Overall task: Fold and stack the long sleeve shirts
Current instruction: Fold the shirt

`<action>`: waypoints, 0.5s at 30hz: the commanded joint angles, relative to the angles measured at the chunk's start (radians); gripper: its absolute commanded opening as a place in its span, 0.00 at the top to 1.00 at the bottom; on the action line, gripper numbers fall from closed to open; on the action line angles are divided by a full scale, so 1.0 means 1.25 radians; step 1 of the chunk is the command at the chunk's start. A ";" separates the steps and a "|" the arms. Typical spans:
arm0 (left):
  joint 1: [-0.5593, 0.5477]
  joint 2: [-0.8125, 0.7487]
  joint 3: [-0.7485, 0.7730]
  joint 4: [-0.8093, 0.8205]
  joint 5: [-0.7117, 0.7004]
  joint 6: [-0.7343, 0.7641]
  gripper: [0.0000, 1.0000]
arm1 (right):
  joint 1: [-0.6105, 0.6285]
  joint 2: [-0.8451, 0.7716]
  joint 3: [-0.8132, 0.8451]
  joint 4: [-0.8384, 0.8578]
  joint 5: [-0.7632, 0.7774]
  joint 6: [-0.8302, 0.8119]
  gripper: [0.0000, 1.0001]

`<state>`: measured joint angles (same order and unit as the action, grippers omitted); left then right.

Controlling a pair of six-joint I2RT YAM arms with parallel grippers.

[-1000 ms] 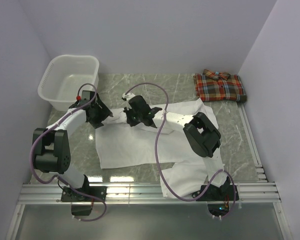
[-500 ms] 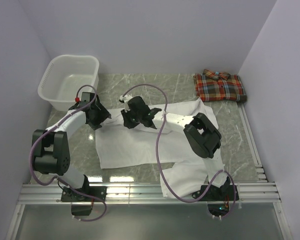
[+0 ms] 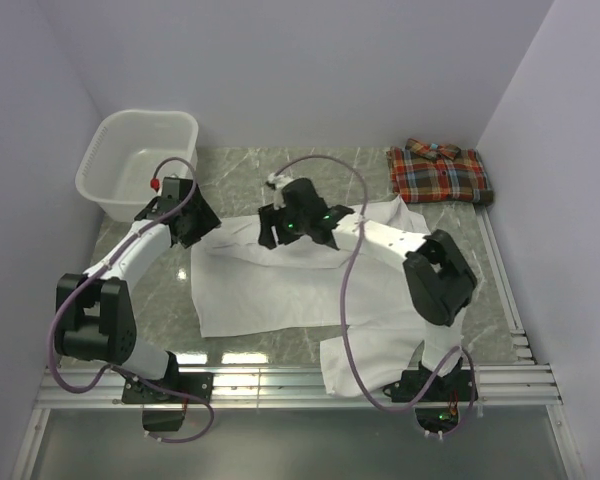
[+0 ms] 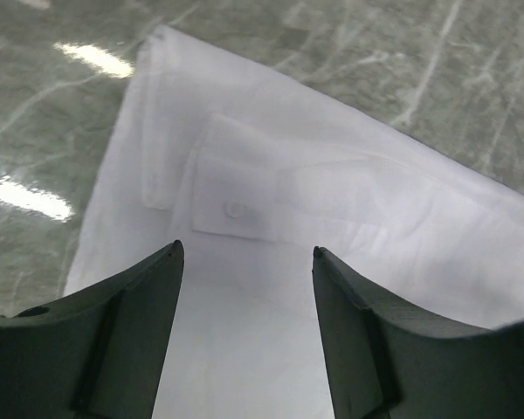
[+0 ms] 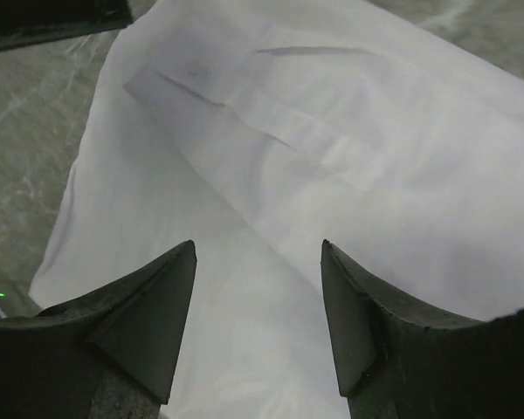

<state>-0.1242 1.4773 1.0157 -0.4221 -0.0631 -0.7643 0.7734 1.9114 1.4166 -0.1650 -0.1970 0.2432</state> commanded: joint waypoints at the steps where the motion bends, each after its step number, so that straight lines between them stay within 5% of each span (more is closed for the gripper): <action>1: -0.044 0.015 0.059 0.035 -0.017 0.043 0.34 | -0.087 -0.080 -0.079 0.030 -0.072 0.119 0.35; 15: -0.079 0.162 0.035 0.087 -0.006 -0.045 0.35 | -0.347 -0.090 -0.444 0.232 -0.231 0.361 0.39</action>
<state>-0.2237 1.6554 1.0668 -0.3542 -0.0689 -0.7807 0.3763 1.7988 0.9329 0.0269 -0.4259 0.6075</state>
